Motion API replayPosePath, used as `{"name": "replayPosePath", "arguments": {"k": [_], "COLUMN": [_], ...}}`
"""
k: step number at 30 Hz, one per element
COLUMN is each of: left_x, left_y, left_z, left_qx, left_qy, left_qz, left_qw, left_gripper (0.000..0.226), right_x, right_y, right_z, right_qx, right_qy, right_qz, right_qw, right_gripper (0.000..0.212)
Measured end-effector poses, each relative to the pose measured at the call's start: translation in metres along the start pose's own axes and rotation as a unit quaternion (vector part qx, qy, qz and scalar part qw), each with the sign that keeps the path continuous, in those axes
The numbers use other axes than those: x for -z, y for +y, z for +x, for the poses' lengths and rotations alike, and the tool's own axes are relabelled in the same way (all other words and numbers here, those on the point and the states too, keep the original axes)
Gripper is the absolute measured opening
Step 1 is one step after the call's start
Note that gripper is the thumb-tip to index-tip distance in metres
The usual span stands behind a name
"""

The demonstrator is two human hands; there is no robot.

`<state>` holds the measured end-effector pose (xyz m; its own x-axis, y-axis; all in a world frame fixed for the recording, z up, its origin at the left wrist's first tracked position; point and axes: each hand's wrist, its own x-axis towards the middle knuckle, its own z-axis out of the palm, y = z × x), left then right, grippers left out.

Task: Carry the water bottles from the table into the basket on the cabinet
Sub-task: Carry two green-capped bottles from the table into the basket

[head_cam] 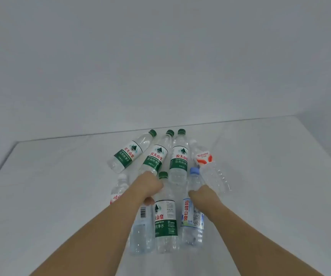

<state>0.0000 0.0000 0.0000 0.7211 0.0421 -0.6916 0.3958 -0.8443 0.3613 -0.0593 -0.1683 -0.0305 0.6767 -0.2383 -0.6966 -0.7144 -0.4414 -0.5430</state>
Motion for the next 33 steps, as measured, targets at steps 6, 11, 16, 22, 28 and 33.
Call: {"name": "replayPosePath", "arguments": {"k": [6,11,16,22,28,33], "left_x": [-0.017,-0.018,-0.012,-0.028,-0.043,-0.011], "left_y": [0.015,0.016,0.007,-0.016,-0.018,-0.003], "left_z": [0.030,0.037,0.004,-0.065,-0.085,-0.124], "left_qx": [0.009,0.014,-0.033,-0.117,-0.147,-0.223], "left_qy": [0.013,0.015,0.063,0.155,0.139,0.200], "left_qz": [0.006,-0.042,-0.111,-0.234,-0.365,-0.345], "left_qw": [1.000,0.999,0.991,0.953,0.909,0.890], "left_gripper": [0.024,0.032,0.041,0.018,0.013,0.011], "right_x": [-0.015,-0.011,0.003,0.010,0.009,0.037], "right_y": [0.003,0.008,0.011,0.017,0.014,-0.008], "right_z": [0.029,0.025,-0.002,-0.040,-0.063,-0.103], "right_qx": [-0.020,-0.035,-0.041,0.024,0.078,0.148], "right_qy": [0.066,0.055,0.031,0.046,0.065,0.093], "right_qz": [0.061,0.152,0.250,0.307,0.308,0.318], "right_qw": [0.996,0.986,0.967,0.950,0.946,0.932], "right_gripper": [0.046,0.057,0.064,0.049,0.019,0.008]}}
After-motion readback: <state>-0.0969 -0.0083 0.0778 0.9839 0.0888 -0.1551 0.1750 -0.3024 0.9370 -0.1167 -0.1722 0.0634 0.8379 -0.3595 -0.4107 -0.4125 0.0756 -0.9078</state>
